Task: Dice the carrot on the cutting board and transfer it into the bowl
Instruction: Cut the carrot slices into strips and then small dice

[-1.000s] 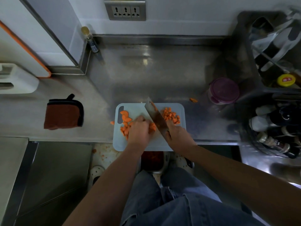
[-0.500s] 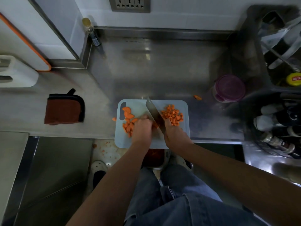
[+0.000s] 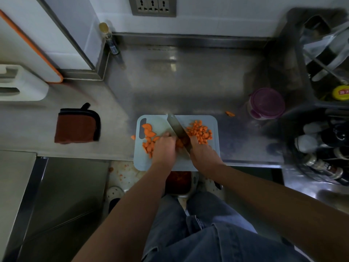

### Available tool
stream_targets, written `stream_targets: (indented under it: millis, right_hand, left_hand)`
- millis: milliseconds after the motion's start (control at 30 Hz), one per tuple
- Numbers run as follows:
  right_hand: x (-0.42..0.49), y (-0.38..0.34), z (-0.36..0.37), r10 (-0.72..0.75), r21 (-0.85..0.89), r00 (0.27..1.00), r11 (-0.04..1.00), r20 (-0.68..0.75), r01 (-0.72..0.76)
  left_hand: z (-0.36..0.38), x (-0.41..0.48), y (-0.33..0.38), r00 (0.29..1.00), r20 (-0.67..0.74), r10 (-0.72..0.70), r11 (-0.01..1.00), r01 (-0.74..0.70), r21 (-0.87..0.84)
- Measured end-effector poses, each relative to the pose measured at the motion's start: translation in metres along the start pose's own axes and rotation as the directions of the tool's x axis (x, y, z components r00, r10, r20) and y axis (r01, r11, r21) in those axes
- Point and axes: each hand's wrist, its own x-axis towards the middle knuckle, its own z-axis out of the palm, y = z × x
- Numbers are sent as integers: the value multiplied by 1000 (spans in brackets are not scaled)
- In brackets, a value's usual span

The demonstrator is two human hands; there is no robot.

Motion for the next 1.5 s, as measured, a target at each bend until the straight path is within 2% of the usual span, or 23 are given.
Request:
stream_targets:
  millis: [200,400,733,1133,1500]
  right_hand:
    - [0,-2,-10,-26,50,996,998,-85,30]
    - [-2,-7,-9,-25,53,999,998,-19,26]
    - [2,-16,0,30,19,999,999,21,-31]
    - [0,-11,13,-1,-54,1000,999,5,2]
    - [8,-15,6,-10,-78,1000,997,22,12]
  left_hand:
    - [1,-3,-4,999,-37,-17,1000,17,9]
    - [2,-1,-1,996,-68,-61,998,60,-23]
    - [6,6,-5,997,-17,-72,995,71,-64]
    - [6,8,-6,998,16,-63,998,63,23]
    - [8,10,-8,998,2,-58,998,58,2]
